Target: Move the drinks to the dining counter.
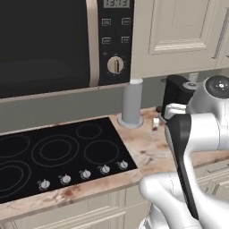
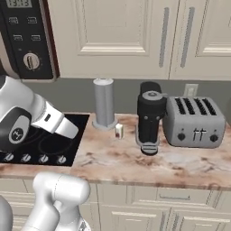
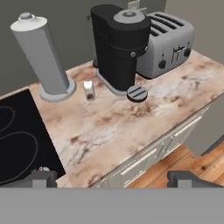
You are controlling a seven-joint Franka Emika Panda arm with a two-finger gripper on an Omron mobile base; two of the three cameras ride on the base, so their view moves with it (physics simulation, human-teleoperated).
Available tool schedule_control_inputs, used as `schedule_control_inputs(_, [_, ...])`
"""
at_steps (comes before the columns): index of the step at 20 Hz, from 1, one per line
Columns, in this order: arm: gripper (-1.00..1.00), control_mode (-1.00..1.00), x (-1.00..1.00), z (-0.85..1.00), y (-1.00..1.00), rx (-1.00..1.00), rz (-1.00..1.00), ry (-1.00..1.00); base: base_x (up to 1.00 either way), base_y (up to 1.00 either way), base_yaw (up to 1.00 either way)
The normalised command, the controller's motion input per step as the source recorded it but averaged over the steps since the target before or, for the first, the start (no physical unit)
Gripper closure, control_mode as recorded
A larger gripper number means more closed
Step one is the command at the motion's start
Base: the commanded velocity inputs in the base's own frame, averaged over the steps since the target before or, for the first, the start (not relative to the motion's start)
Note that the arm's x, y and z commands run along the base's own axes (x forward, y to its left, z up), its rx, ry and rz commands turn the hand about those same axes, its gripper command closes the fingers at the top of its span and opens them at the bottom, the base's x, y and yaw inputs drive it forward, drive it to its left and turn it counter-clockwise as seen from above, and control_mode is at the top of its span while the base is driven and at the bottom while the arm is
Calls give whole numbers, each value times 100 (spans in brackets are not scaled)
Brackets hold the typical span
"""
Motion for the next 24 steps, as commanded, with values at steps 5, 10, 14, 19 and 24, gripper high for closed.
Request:
schedule_control_inputs(5, [-100,100,0,0,0,0,0,0,67,-33,-29])
schedule_control_inputs(10, [-100,100,0,0,0,0,0,0,62,-20,-28])
schedule_control_inputs(14, [-100,100,0,0,0,0,0,0,56,-8,-30])
schedule_control_inputs(19, [-100,100,0,0,0,0,0,0,42,0,-24])
schedule_control_inputs(24, [-100,100,0,0,0,0,0,0,23,-3,-17])
